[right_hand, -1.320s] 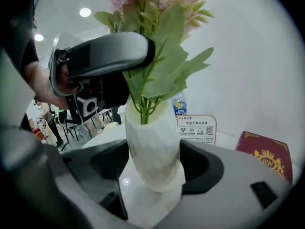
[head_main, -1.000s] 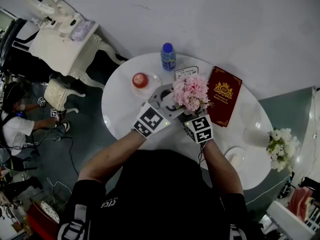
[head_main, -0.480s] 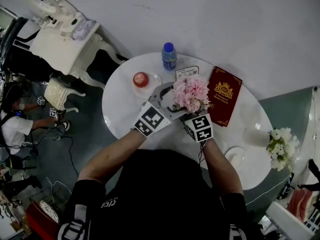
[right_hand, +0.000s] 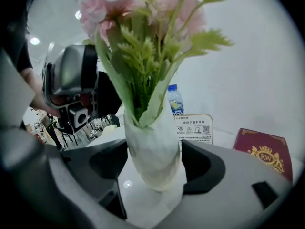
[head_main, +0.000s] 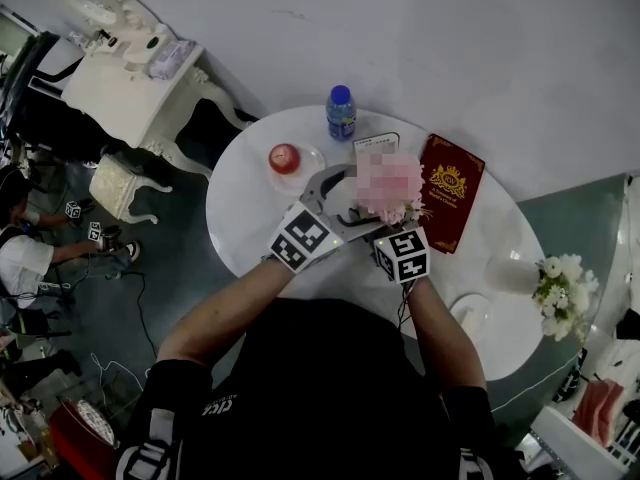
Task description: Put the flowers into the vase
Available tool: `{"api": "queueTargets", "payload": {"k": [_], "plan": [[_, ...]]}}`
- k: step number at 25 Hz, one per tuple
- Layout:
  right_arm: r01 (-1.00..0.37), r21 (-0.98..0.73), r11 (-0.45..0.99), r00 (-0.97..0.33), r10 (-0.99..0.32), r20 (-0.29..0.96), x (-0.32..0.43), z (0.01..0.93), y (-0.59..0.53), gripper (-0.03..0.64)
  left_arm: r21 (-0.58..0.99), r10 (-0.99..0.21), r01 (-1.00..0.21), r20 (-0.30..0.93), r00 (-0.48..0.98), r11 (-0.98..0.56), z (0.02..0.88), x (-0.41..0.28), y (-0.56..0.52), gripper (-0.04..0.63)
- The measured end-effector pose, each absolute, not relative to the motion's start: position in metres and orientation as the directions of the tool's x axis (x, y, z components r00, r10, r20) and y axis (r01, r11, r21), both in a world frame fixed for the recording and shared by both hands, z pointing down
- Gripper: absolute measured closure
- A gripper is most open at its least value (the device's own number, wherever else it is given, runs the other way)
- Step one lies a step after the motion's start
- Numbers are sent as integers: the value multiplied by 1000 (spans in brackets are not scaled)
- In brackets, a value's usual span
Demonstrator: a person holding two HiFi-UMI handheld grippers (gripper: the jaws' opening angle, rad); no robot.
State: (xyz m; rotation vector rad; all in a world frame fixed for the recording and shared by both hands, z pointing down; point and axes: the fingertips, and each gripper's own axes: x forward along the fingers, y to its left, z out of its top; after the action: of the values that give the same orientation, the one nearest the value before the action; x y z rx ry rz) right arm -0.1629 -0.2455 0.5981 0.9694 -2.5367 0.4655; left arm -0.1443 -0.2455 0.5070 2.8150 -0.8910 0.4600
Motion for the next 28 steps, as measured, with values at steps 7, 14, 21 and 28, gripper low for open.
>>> {"api": "queueTargets", "payload": {"k": [7,14,21,28], "plan": [[-688,-168,706,-688,-561,461,-161,598,-241,265,52,-549,-594,325,770,-803,505,-148,-243,144],[-694,-184,696,-684,-558,470,-160,601,-238,264,70,-541,-594,338,770,-802,503,-150,-235,146],[-703,-212,679,-674,-540,504,-157,614,-232,245,48,-555,-600,325,765,-799,502,-154,-232,145],[-722,-214,658,-656,-554,513,-147,615,-226,244,58,-571,-611,297,766,-789,495,-161,-226,146]]}}
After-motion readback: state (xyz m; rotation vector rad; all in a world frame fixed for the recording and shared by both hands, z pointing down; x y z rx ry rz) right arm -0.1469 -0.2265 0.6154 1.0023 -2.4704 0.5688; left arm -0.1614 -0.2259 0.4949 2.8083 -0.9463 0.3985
